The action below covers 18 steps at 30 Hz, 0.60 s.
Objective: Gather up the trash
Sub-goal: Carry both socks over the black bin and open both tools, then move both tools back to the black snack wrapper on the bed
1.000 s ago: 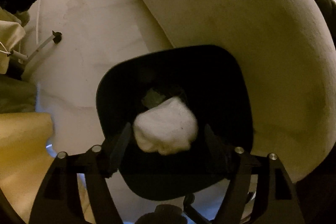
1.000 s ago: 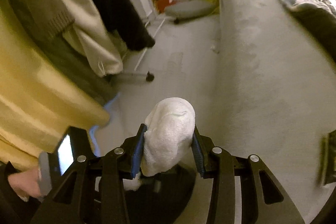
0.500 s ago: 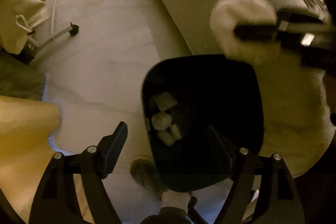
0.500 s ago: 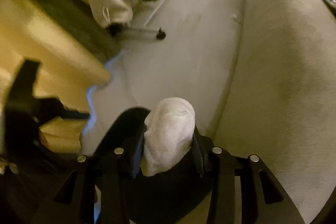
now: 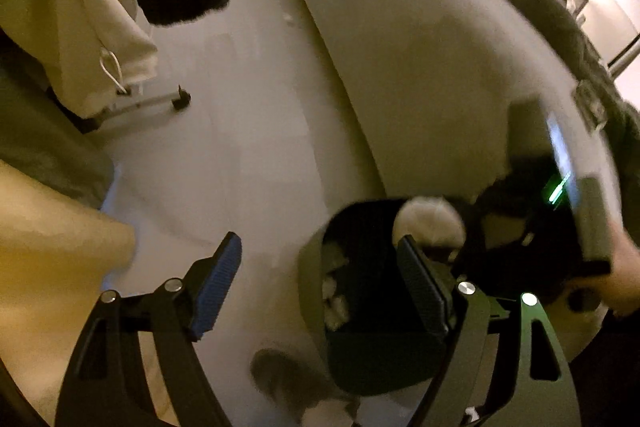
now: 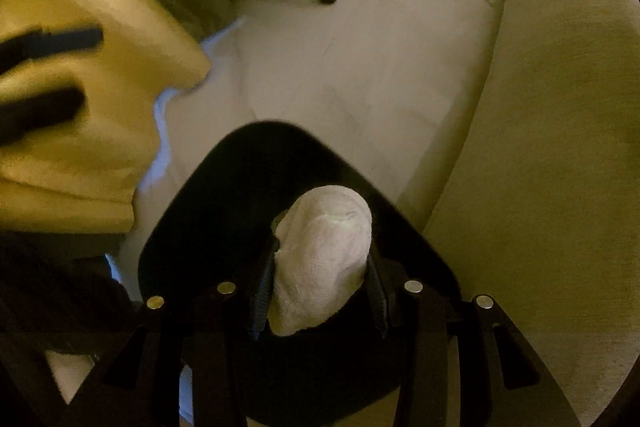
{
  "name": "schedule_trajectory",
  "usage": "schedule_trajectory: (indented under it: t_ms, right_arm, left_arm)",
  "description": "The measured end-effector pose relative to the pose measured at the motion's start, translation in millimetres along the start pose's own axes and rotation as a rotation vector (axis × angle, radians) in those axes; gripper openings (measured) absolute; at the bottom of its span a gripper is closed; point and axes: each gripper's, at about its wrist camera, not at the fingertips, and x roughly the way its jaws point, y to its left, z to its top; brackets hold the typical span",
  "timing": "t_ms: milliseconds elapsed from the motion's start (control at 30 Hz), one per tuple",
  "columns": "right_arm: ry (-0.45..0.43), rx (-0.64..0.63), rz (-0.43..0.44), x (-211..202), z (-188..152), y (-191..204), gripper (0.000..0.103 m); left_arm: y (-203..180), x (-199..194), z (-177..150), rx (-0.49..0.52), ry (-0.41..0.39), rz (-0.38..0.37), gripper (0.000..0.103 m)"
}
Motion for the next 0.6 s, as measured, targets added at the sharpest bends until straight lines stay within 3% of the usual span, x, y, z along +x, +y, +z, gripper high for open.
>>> schedule_trajectory:
  t_ms: [100,233,433,600]
  right_arm:
    - [0.03,-0.025,-0.002,6.3,-2.4,4.3,0.044]
    - [0.054,-0.049,-0.012,9.7,-11.7,10.0,0.045]
    - [0.053,-0.081,-0.026,6.6,-22.4,22.3,0.061]
    - [-0.012,-0.093,-0.025,-14.8,-24.5,24.2,0.071]
  left_arm:
    - [-1.0,-19.1,6.7,-0.017,-0.084,-0.007,0.082]
    - [-2.9,-41.8,22.6,-0.019,-0.223,0.072,0.082]
    - [-12.8,-76.1,38.6,-0.053,-0.378,0.07,0.085]
    - [-32.3,-97.9,48.2,-0.038,-0.492,0.079,0.089]
